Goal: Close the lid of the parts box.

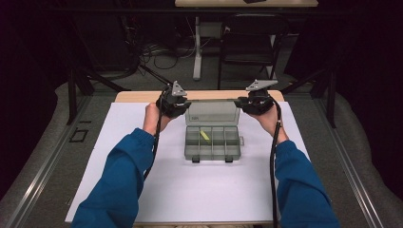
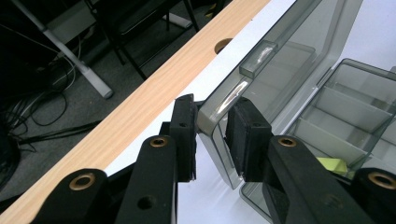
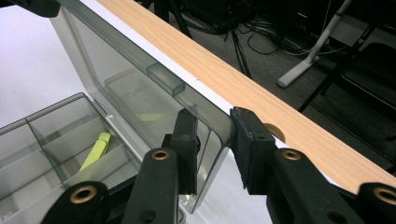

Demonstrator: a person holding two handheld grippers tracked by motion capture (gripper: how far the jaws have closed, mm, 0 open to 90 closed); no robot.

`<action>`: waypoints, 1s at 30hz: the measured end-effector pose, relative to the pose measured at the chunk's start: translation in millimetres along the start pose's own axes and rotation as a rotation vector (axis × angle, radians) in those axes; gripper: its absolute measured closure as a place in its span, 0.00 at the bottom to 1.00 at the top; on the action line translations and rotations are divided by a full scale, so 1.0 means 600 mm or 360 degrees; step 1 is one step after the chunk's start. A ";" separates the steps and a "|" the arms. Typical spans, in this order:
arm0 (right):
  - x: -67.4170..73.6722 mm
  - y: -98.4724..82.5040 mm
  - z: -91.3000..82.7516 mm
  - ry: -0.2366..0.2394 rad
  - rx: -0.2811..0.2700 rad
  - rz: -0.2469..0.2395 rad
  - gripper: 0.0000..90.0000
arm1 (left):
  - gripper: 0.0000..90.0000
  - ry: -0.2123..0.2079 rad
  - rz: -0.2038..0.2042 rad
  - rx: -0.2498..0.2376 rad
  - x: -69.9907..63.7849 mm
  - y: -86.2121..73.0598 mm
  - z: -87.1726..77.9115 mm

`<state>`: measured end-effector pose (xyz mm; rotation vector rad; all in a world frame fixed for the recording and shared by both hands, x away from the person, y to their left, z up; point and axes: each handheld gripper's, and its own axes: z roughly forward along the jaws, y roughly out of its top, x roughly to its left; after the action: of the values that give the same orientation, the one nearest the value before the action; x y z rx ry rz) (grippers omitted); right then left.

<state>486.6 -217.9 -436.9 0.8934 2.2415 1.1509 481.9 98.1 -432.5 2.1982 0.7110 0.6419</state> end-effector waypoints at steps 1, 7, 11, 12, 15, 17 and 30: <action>0.001 0.000 -0.001 0.0000 0.0003 -0.0001 0.80 | 0.81 -0.0004 -0.0010 -0.0004 0.000 0.000 0.000; 0.008 0.001 -0.006 -0.0012 0.0031 -0.0020 0.81 | 0.81 -0.0026 -0.0025 0.0003 0.000 0.000 -0.004; 0.013 0.000 -0.010 -0.0019 0.0041 -0.0036 0.81 | 0.81 -0.0032 -0.0018 0.0011 -0.002 -0.001 -0.006; 0.014 -0.001 -0.011 -0.0019 0.0040 -0.0041 0.81 | 0.81 -0.0036 -0.0018 0.0013 -0.003 -0.001 -0.007; 0.018 -0.002 -0.014 -0.0025 0.0040 -0.0052 0.81 | 0.80 -0.0038 -0.0012 0.0016 -0.005 -0.002 -0.010; 0.021 -0.004 -0.016 -0.0029 0.0039 -0.0051 0.81 | 0.80 -0.0046 -0.0015 0.0020 -0.007 -0.003 -0.012; 0.040 -0.012 -0.029 -0.0053 0.0048 -0.0106 0.81 | 0.80 -0.0046 -0.0014 -0.0017 -0.023 -0.017 -0.024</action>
<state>456.5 -213.0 -436.1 0.8369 2.2498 1.0673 460.2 102.0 -434.6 2.1895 0.7002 0.6068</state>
